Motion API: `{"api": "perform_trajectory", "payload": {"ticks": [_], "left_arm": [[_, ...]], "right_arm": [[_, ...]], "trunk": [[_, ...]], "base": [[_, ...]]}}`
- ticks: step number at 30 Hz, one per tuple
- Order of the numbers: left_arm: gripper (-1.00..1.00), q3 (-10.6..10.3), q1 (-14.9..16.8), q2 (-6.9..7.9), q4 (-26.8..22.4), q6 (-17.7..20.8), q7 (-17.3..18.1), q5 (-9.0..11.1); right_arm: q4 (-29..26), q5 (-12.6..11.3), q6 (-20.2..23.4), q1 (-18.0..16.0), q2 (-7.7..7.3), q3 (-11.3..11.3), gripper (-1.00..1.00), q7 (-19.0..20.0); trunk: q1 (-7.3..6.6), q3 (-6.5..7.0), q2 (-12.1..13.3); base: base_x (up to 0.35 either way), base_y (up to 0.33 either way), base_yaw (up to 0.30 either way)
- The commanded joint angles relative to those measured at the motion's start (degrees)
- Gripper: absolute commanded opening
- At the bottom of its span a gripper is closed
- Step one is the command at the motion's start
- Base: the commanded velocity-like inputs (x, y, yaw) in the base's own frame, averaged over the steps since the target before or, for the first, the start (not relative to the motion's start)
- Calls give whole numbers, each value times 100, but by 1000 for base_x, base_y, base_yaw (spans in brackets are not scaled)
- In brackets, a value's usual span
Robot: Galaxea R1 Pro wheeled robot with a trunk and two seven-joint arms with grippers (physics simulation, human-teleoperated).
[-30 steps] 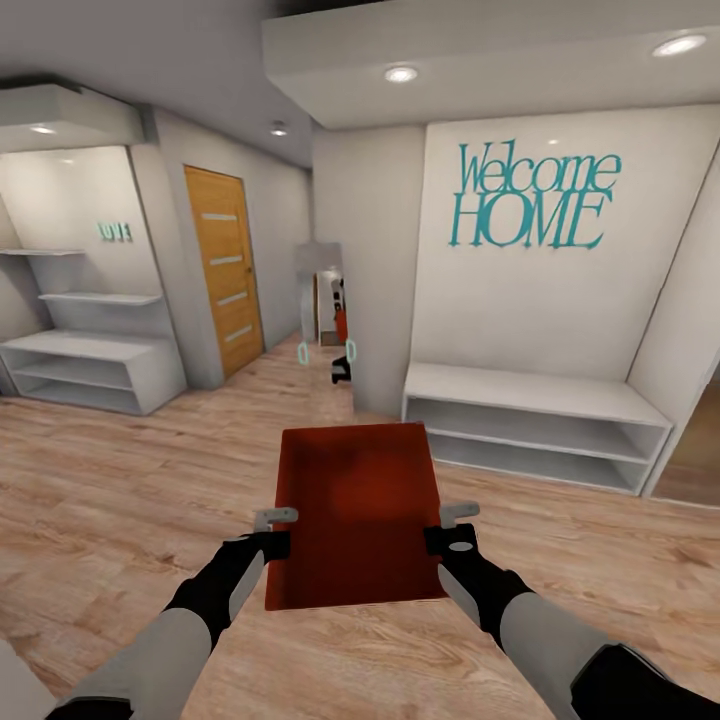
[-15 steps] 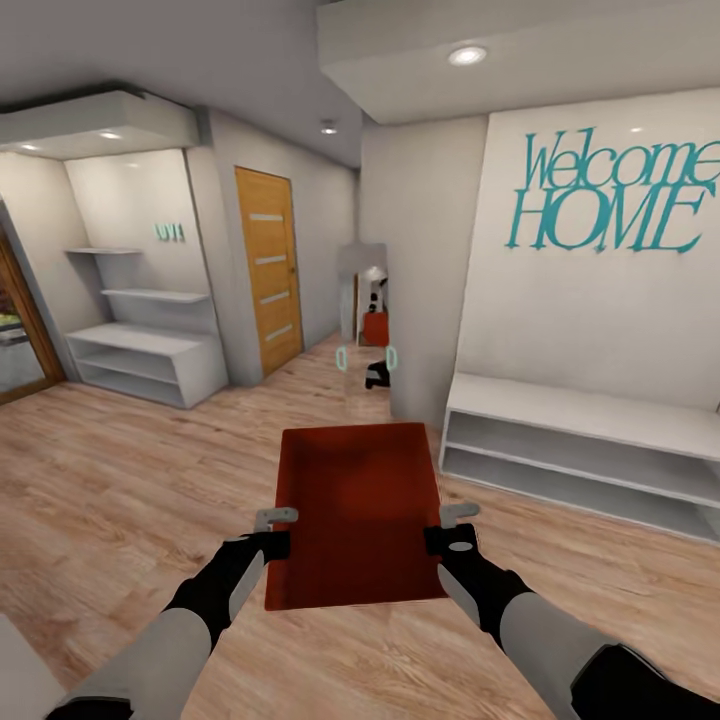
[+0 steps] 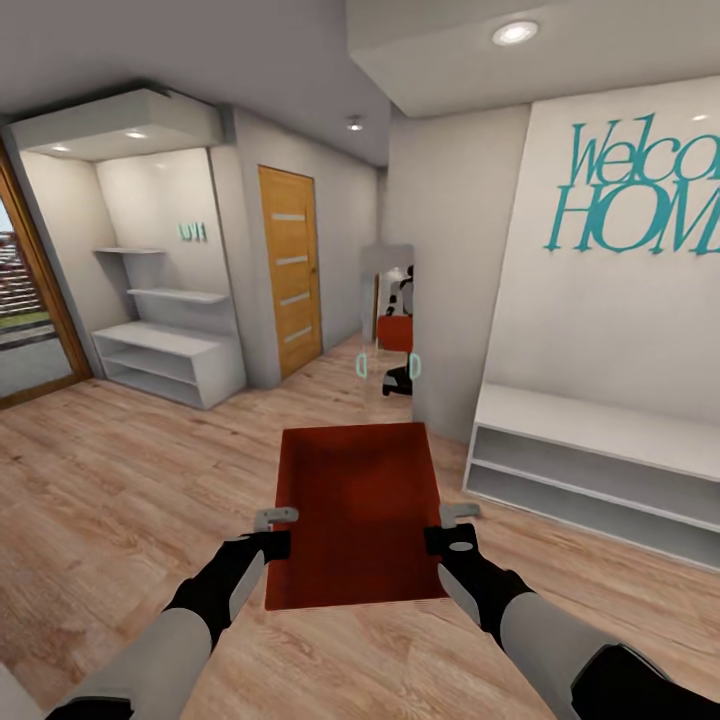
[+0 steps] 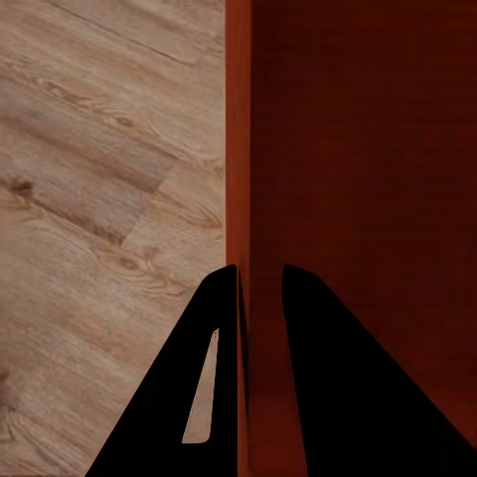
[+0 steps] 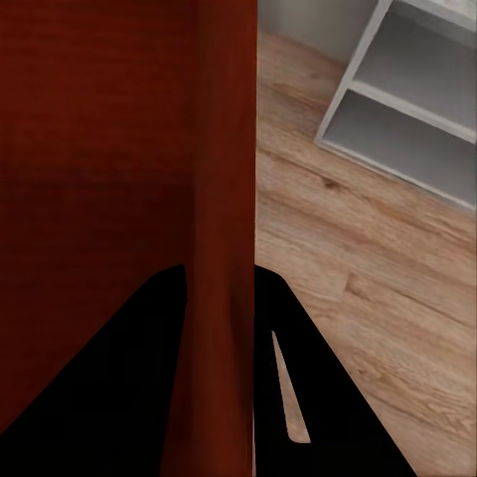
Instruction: Move the two storage containers from the living room to the garage. In the garage, place one container on the floor and stack the other container on top of it (either order is fine).
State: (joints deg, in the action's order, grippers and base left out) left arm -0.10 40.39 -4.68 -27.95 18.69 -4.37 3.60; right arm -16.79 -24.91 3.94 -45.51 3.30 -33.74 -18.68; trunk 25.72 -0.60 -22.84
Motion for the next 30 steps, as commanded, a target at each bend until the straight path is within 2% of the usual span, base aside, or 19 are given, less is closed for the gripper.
{"api": "perform_trajectory", "payload": {"ticks": [1, 22, 30], "left_arm": [[-100, -96, -5, 5, 18, 29, -64, 97], [-100, -96, -5, 2, 18, 29, -64, 97], [-100, -96, -5, 2, 18, 29, -64, 95]], "right_arm": [[-26, 88, 38, -11, -5, 43, -100, -44], [-26, 83, 37, -11, -5, 43, -100, -47], [-26, 83, 37, -11, -5, 43, -100, -48]], "trunk": [[6, -6, -8], [6, -6, -8], [6, -6, -8]], "base": [[323, 0, 1], [323, 0, 3], [323, 0, 212]]}}
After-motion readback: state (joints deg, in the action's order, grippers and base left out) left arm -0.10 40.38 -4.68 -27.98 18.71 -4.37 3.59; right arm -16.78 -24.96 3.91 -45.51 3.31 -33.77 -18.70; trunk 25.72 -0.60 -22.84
